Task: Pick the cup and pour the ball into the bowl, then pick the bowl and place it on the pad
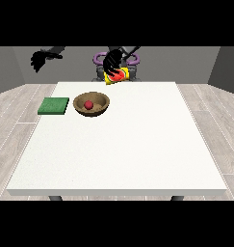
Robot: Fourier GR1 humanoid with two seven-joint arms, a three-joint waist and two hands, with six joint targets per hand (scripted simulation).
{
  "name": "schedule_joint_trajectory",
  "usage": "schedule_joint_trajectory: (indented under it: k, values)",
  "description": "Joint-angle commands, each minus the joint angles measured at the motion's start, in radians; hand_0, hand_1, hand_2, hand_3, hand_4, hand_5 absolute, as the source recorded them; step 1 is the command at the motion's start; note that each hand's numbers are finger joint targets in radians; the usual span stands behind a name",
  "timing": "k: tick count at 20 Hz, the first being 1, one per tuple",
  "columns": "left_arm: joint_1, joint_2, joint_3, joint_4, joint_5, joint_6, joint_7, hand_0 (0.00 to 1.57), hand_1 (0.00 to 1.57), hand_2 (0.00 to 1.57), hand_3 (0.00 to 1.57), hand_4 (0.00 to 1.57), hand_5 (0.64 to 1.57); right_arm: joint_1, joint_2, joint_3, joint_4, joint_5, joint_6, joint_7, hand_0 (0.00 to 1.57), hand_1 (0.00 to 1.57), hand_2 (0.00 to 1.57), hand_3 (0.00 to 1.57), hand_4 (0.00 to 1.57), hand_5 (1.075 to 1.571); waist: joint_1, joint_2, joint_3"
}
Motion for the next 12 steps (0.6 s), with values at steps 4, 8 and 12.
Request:
schedule_joint_trajectory:
  k: [4,8,12]
  values:
    - [0.108,-0.011,0.392,-0.149,0.369,0.215,0.095,1.3,1.3,1.57,1.57,1.57,1.19,0.032,-0.007,-0.036,0.007,-0.017,-0.021,-0.007,0.0,0.0,0.0,0.0,0.0,1.569,0.091,0.007,-0.0097]
    - [0.211,-0.043,0.562,-0.251,0.599,0.353,0.007,1.02,1.02,1.26,0.94,1.39,1.3,0.023,0.013,-0.046,-0.003,-0.016,-0.081,0.013,0.0,0.0,0.0,0.0,0.22,1.565,0.15,0.039,-0.0136]
    - [0.334,-0.057,0.665,-0.383,0.929,0.443,-0.067,0.0,0.0,0.0,0.0,0.42,1.561,-0.045,0.076,-0.014,-0.029,-0.019,-0.097,-0.002,0.0,0.0,0.0,0.0,0.35,1.567,0.111,0.173,-0.0256]
